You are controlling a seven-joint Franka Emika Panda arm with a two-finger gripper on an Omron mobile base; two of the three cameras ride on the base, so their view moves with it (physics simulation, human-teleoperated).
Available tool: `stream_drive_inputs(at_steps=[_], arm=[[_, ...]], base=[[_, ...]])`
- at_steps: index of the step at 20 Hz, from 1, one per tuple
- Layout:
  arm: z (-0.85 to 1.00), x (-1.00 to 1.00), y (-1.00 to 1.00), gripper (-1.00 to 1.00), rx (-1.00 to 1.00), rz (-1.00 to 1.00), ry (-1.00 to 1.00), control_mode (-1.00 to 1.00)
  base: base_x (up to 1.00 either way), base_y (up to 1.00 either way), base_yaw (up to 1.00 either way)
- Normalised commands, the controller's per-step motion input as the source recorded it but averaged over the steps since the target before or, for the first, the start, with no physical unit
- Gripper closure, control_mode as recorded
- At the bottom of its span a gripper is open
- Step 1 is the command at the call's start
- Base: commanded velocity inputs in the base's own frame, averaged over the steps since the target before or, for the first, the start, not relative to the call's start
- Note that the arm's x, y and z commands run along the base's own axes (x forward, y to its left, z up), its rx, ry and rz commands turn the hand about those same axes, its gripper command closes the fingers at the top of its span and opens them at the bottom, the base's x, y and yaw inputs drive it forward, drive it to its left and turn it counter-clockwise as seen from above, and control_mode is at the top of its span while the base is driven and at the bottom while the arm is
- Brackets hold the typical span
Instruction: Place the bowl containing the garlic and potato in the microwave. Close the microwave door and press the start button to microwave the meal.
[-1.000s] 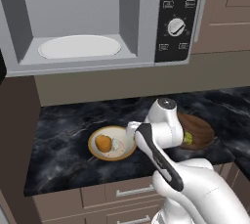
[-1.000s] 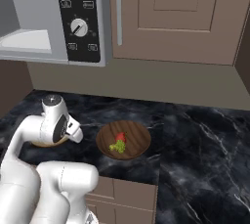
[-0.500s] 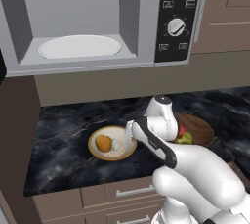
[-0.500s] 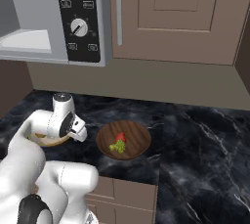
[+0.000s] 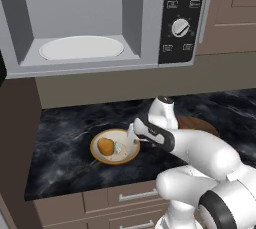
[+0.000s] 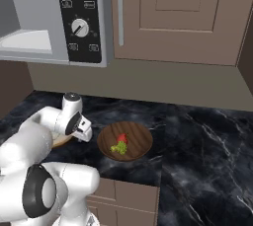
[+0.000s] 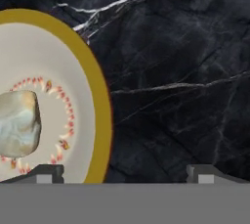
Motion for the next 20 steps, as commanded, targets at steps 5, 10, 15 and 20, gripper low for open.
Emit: stream_drive_inputs(at_steps=[5,10,15,20], arm=[[-0.14,0.09,0.01,-1.00,0.01,0.02,0.00,-1.00],[-0.22,0.05,0.17,-1.00,0.00,0.00,0.00,-1.00],[-0.16,0.04,0.25,-1.00,0.00,0.00,0.00,-1.00],[-0.13,0.01,0.09,-1.00,0.04,0.00,0.00,-1.00]], base=[[0.00,0.00,0.00],[0.00,0.00,0.00],[0.00,0.00,0.00],[0.00,0.00,0.00]])
